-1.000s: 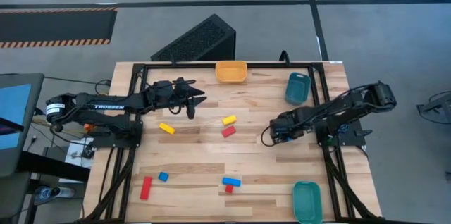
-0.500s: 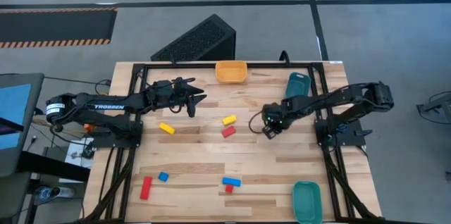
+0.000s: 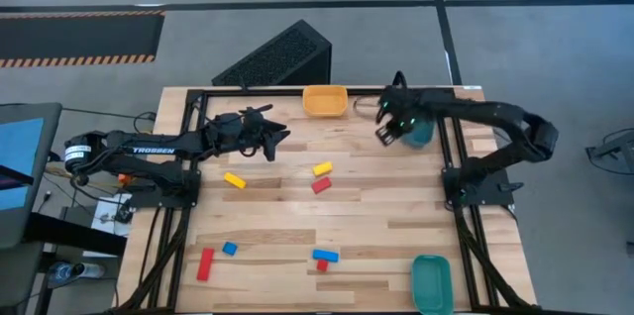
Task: Sort & place blocks by color
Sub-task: Put the top right blue block into the blue bin
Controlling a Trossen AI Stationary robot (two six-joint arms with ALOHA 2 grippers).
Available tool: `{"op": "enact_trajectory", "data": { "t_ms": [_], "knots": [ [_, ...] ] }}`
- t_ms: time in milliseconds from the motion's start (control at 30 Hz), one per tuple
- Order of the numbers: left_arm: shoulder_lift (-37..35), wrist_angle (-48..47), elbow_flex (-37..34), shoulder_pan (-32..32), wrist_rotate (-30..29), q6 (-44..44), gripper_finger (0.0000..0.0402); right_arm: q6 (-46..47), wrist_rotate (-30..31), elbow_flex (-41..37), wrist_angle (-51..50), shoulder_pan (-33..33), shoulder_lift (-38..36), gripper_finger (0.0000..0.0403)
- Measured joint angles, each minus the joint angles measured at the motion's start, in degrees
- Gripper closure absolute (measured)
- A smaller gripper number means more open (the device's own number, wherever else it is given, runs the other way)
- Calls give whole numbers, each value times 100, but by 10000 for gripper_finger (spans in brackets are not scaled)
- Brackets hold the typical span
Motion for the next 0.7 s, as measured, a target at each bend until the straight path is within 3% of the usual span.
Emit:
{"op": "enact_trajectory", "data": {
  "t_ms": [300, 700],
  "knots": [
    [0, 25, 0, -211, -692, -171, 285, -648, 107, -29, -184, -1677, 101, 284],
    [0, 22, 0, -295, -948, -239, 285, -1034, 82, -479, 300, -2131, 1217, 264]
  ]
}}
